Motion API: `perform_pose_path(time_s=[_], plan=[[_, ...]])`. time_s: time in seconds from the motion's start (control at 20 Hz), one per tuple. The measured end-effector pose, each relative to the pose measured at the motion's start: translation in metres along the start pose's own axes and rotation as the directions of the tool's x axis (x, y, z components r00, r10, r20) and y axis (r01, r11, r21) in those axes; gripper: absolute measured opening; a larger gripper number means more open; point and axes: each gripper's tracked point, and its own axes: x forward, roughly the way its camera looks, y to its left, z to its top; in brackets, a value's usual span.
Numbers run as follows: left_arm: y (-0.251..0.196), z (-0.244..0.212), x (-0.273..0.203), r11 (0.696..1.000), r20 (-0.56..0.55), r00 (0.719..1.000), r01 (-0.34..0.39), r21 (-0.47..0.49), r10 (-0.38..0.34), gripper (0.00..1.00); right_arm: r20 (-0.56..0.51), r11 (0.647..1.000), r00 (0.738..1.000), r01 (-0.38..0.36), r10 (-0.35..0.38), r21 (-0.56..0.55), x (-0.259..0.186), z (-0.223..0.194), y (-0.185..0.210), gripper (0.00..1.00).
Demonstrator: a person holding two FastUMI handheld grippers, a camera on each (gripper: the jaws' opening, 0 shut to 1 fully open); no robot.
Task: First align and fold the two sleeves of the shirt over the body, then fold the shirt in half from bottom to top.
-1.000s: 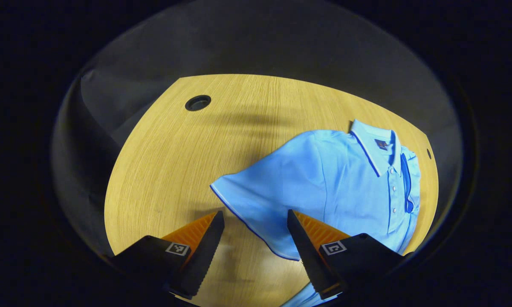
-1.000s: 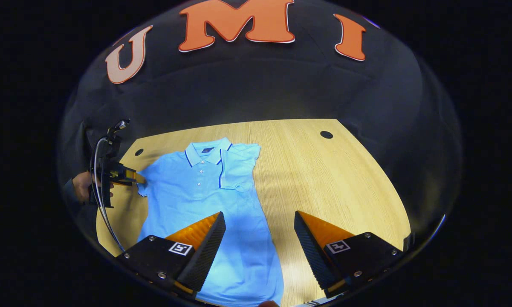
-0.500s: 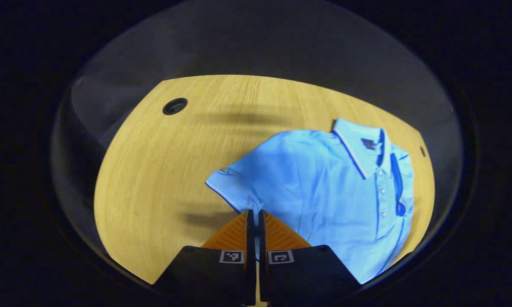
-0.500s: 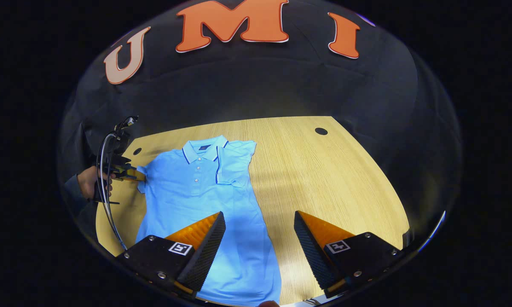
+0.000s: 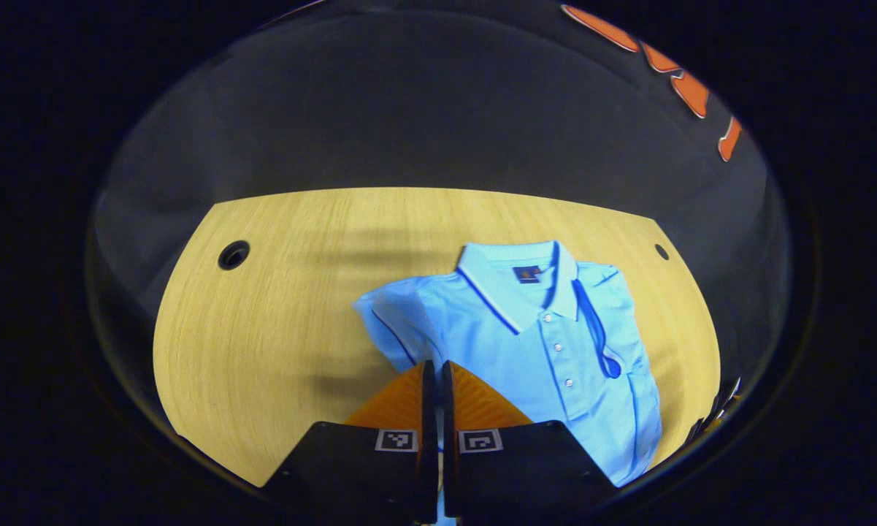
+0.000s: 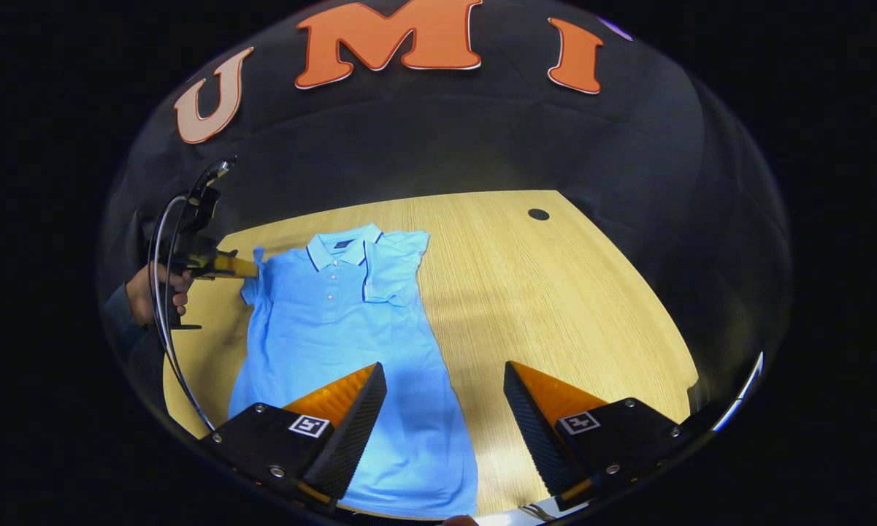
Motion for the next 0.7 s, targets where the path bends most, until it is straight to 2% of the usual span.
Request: perform_pose_path(time_s=[0.15,0.3,0.45,0.5,0.55,0.7], plan=[[-0.030,0.006,0.003,0.998,0.002,0.999,0.052,0.047,-0.053,0.07,-0.009,1.000,1.000,0.020,-0.020,0.014,-0.008,-0.011,-0.005,0.98],[-0.063,0.004,0.010,0.991,-0.012,0.992,0.123,0.044,-0.122,0.07,-0.016,0.999,0.999,0.036,-0.036,0.034,-0.014,-0.021,-0.009,0.98],[-0.102,-0.004,0.006,0.964,-0.031,0.963,0.268,0.007,-0.267,0.12,-0.023,0.998,0.999,0.046,-0.044,0.050,-0.021,-0.029,-0.011,0.98],[-0.110,-0.004,-0.001,0.953,-0.029,0.952,0.304,-0.012,-0.304,0.24,-0.026,0.998,0.999,0.045,-0.044,0.050,-0.023,-0.031,-0.012,0.98],[-0.112,-0.006,-0.006,0.948,-0.015,0.948,0.318,-0.022,-0.318,0.31,-0.027,0.998,0.999,0.043,-0.042,0.049,-0.025,-0.034,-0.013,0.98],[-0.093,-0.010,-0.030,0.962,0.029,0.962,0.272,0.006,-0.272,0.83,-0.043,0.999,0.999,0.022,-0.020,0.042,-0.024,-0.041,-0.014,0.98]])
